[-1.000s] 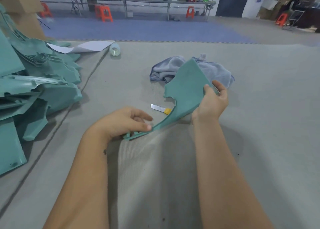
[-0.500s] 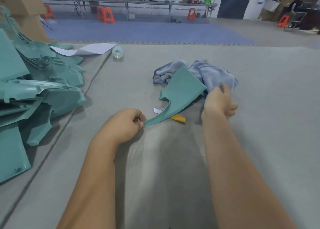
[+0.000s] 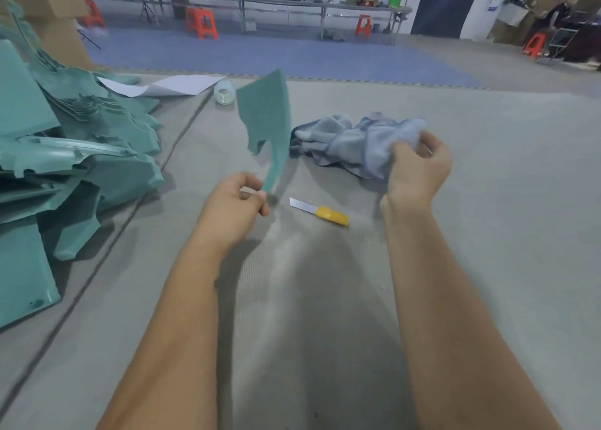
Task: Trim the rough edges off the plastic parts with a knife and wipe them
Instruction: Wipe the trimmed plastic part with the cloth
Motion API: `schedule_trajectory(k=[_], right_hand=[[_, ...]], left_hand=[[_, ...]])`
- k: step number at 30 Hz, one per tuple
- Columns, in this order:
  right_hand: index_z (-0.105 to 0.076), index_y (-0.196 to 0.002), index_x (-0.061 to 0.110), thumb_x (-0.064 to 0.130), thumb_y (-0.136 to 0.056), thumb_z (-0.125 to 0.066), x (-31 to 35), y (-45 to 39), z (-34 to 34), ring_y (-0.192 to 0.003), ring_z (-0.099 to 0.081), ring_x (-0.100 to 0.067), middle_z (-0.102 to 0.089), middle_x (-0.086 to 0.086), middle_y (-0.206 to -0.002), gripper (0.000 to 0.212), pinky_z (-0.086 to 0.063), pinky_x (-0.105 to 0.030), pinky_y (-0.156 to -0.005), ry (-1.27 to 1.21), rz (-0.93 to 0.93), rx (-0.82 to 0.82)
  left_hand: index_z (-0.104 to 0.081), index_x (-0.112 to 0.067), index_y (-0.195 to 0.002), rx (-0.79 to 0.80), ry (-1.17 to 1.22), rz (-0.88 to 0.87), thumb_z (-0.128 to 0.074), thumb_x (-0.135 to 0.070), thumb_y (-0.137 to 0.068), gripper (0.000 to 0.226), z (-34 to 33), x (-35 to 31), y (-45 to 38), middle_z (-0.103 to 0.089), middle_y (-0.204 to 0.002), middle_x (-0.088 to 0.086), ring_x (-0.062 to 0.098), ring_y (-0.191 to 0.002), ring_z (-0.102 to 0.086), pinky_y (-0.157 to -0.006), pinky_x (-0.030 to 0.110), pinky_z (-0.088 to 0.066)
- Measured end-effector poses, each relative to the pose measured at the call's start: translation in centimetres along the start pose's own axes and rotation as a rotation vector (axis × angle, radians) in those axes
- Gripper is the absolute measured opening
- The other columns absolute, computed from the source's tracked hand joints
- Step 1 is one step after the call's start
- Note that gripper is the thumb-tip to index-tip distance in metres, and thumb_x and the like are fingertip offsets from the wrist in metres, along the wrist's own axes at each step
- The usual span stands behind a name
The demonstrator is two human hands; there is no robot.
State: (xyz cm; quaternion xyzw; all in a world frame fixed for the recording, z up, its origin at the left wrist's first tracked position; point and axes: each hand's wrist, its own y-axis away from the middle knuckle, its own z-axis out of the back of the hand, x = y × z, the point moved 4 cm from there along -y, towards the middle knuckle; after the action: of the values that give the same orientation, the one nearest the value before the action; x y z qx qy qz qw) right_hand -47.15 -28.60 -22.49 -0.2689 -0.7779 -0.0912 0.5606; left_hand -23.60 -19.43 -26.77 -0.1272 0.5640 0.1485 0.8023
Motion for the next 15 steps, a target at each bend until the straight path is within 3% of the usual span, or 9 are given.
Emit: schedule_trajectory(k=[2, 4, 5, 6, 8, 11, 13, 15], right_hand=[[-0.067, -0.09, 0.019, 0.002, -0.08, -0.062, 0.6, 2.7, -2.4, -0.064, -0.061, -0.005, -0.065, 0.01, -0.074, 0.02, -0.048, -0.02, -0.057, -0.002, -0.021, 0.421], [-0.073, -0.083, 0.02, 0.008, -0.078, -0.06, -0.1, 6.5, -4.3, -0.074, -0.061, -0.02, -0.07, 0.001, -0.079, 0.018, -0.051, -0.032, -0.065, -0.031, -0.216, 0.944], [-0.074, -0.085, 0.018, 0.009, -0.082, -0.06, -0.8, 8.2, -4.7, -0.081, -0.061, -0.024, -0.07, -0.006, -0.084, 0.016, -0.051, -0.034, -0.072, 0.007, -0.293, 1.142], [-0.071, -0.089, 0.014, 0.008, -0.087, -0.06, -1.5, 9.2, -4.8, -0.085, -0.061, -0.025, -0.068, -0.012, -0.088, 0.013, -0.051, -0.034, -0.078, 0.07, -0.31, 1.232], [-0.061, -0.094, 0.01, -0.001, -0.091, -0.061, -2.5, 9.4, -5.0, -0.082, -0.062, -0.022, -0.065, -0.015, -0.087, 0.011, -0.052, -0.033, -0.08, 0.089, -0.257, 1.102], [-0.051, -0.097, 0.007, -0.003, -0.087, -0.066, -3.3, 8.7, -4.8, -0.071, -0.065, -0.016, -0.066, -0.011, -0.082, 0.021, -0.055, -0.026, -0.071, 0.024, -0.217, 0.853], [-0.052, -0.104, 0.0, 0.007, -0.089, -0.068, -3.9, 8.7, -4.8, -0.077, -0.068, -0.021, -0.069, -0.015, -0.088, 0.023, -0.057, -0.03, -0.073, 0.047, -0.251, 0.797], [-0.061, -0.102, -0.002, 0.02, -0.092, -0.066, -4.2, 9.6, -5.2, -0.082, -0.07, -0.024, -0.072, -0.015, -0.088, 0.024, -0.059, -0.032, -0.073, 0.132, -0.27, 0.85]], left_hand=[[-0.06, -0.017, -0.086, -0.064, -0.026, -0.001, -0.052, -0.01, -0.09, 0.012, -1.0, 0.1, -0.1, -0.062, -0.066, -0.005, 0.01, -0.05, -0.043, -0.054, 0.026, -0.036], [-0.059, -0.016, -0.081, -0.082, 0.031, -0.056, -0.053, -0.004, -0.088, 0.014, -1.7, -0.2, 0.0, -0.061, -0.07, -0.002, 0.003, -0.05, -0.047, -0.054, 0.023, -0.04], [-0.058, -0.015, -0.082, -0.091, 0.036, -0.105, -0.055, -0.003, -0.089, 0.014, -1.9, -0.5, 0.1, -0.06, -0.071, -0.003, -0.004, -0.05, -0.048, -0.053, 0.018, -0.04], [-0.057, -0.015, -0.083, -0.102, 0.016, -0.138, -0.056, -0.004, -0.089, 0.013, -2.1, -0.8, 0.2, -0.059, -0.071, -0.006, -0.006, -0.053, -0.05, -0.052, 0.014, -0.039], [-0.059, -0.018, -0.083, -0.157, 0.048, -0.139, -0.059, -0.009, -0.089, 0.011, -2.0, -0.9, 0.4, -0.062, -0.074, -0.007, -0.003, -0.06, -0.055, -0.053, 0.013, -0.042], [-0.063, -0.021, -0.092, -0.232, 0.19, -0.137, -0.059, -0.015, -0.089, 0.008, -1.8, -1.1, 0.7, -0.07, -0.088, 0.002, 0.007, -0.072, -0.061, -0.066, 0.021, -0.05], [-0.062, -0.02, -0.092, -0.235, 0.156, -0.163, -0.058, -0.017, -0.09, 0.006, -2.1, -1.5, 0.9, -0.07, -0.091, 0.005, 0.011, -0.077, -0.062, -0.073, 0.029, -0.052], [-0.061, -0.018, -0.09, -0.202, 0.115, -0.196, -0.056, -0.015, -0.091, 0.006, -3.0, -1.8, 1.3, -0.071, -0.088, 0.004, 0.015, -0.08, -0.065, -0.075, 0.035, -0.053]])
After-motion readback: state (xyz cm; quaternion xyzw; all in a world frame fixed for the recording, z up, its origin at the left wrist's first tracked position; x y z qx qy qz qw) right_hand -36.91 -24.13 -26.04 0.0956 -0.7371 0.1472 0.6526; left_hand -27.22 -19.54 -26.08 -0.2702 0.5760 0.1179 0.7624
